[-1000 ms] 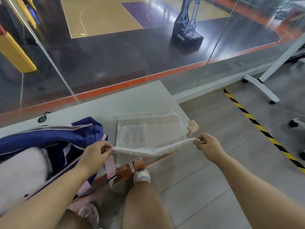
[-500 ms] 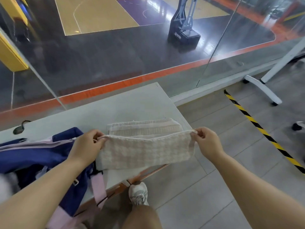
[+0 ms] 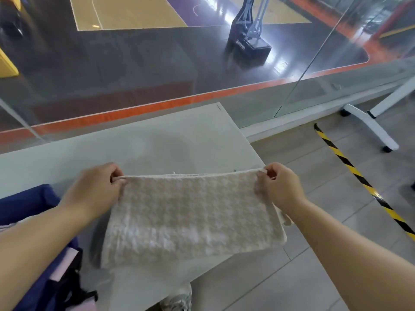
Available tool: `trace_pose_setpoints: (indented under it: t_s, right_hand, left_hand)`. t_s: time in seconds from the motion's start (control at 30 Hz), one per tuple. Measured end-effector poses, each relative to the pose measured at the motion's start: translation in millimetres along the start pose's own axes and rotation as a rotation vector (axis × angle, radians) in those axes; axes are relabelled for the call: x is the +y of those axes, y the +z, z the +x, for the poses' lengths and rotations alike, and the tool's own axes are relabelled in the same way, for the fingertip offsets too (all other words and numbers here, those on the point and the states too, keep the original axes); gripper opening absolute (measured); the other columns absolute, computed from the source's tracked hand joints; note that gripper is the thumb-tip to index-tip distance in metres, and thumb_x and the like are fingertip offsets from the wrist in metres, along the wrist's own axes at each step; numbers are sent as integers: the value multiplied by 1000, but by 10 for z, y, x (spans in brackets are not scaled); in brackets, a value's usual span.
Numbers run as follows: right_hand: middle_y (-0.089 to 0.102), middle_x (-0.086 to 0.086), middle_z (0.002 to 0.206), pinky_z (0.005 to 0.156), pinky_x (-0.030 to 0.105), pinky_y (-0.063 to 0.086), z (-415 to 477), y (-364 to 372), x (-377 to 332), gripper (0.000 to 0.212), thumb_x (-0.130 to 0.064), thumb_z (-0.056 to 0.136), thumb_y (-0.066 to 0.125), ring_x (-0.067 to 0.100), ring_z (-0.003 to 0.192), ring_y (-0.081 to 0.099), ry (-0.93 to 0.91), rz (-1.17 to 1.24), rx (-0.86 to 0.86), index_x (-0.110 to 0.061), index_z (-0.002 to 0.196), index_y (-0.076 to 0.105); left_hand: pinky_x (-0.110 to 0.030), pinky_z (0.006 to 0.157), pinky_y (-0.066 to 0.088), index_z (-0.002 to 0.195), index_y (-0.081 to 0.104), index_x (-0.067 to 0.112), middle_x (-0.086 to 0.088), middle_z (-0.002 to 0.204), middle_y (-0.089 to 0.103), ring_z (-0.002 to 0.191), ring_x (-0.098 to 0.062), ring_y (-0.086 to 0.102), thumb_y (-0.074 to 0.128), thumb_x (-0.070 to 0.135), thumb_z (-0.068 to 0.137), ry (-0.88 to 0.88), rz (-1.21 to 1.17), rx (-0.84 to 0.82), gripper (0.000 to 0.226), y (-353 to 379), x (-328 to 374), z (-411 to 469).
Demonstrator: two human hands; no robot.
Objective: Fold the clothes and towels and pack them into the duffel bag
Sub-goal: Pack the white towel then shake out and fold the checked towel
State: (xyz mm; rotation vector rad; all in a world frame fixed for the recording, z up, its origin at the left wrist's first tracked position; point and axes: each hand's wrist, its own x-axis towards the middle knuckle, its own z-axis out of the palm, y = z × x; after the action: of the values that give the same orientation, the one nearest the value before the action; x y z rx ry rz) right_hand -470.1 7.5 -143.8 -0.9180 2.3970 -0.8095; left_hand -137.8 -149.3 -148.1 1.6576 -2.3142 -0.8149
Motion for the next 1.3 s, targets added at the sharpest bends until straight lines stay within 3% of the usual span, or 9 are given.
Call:
trace_pose_setpoints:
  t_s: [0.17, 0.33, 0.57, 0.67, 0.77, 0.93, 1.03, 1.13, 1.3]
  right_hand:
    - [62, -5, 86, 48, 14, 41, 26, 0, -20, 25, -25, 77, 75, 10, 70, 59, 50, -14, -186, -24, 96, 58]
    - [58, -5, 74, 52, 21, 40, 53, -15, -59, 20, -20, 69, 78, 10, 64, 52, -20, -179, -213, -21, 79, 61]
    - [48, -5, 72, 51, 24, 38, 85, 7, -78, 27, -13, 71, 75, 12, 61, 42, -42, -113, -111, -14, 85, 52]
    - [55, -1, 90, 67, 30, 48, 87, -19, -43, 23, -15, 80, 70, 19, 78, 54, -8, -94, 51, -19, 94, 52]
    - [50, 2, 111, 80, 33, 46, -5, 5, -42, 28, -18, 84, 66, 21, 95, 53, -69, -233, 129, -18, 109, 53]
    - [57, -6, 104, 70, 34, 49, -657, 216, -223, 15, -33, 88, 61, 18, 82, 58, -340, -336, -73, -22, 98, 63]
    - [57, -7, 115, 79, 36, 45, -1121, 369, -251, 34, -52, 92, 45, 21, 99, 58, -431, -557, -296, -28, 110, 61]
    - [58, -2, 124, 82, 53, 42, -1361, 466, -281, 71, -69, 88, 8, 25, 108, 59, -425, -744, -308, -28, 115, 58]
    - [-10, -4, 159, 99, 77, 0, -1158, 576, -259, 72, -60, 91, 4, 24, 146, -8, -258, -857, -478, -20, 151, 0]
  left_hand:
    - [-37, 78, 45, 94, 55, 19, -4, 95, 54, 88, -24, 53, 70, 37, 79, 39, 115, -74, 27, 131, 24, 62]
    - [-41, 88, 41, 106, 59, 23, -2, 96, 45, 101, -31, 49, 74, 39, 73, 70, 259, -120, 39, 174, 111, 55]
    - [-40, 89, 40, 108, 58, 26, 0, 98, 40, 106, -28, 42, 68, 39, 79, 61, 256, -115, 34, 169, 145, 46]
    - [-41, 92, 40, 115, 55, 25, -1, 106, 43, 109, -28, 37, 64, 41, 83, 85, 294, -106, 38, 173, 136, 33]
    - [-42, 101, 35, 129, 49, 23, -3, 128, 48, 119, -29, 37, 61, 35, 86, 175, 287, -112, 46, 200, 111, 24]
    - [-40, 97, 41, 131, 49, 21, -7, 125, 51, 114, -29, 47, 59, 27, 89, 250, 305, -206, 44, 238, 113, -43]
    - [-44, 94, 44, 130, 48, 21, -8, 125, 50, 112, -31, 48, 54, 33, 90, 218, 432, -220, 42, 213, 143, -143]
    - [-43, 92, 45, 127, 47, 21, -7, 123, 50, 110, -31, 51, 50, 37, 91, 186, 537, -248, 39, 186, 204, -275]
    - [-36, 85, 42, 116, 47, 23, -4, 117, 57, 105, -26, 56, 50, 50, 88, 130, 711, -350, 39, 152, 291, -498]
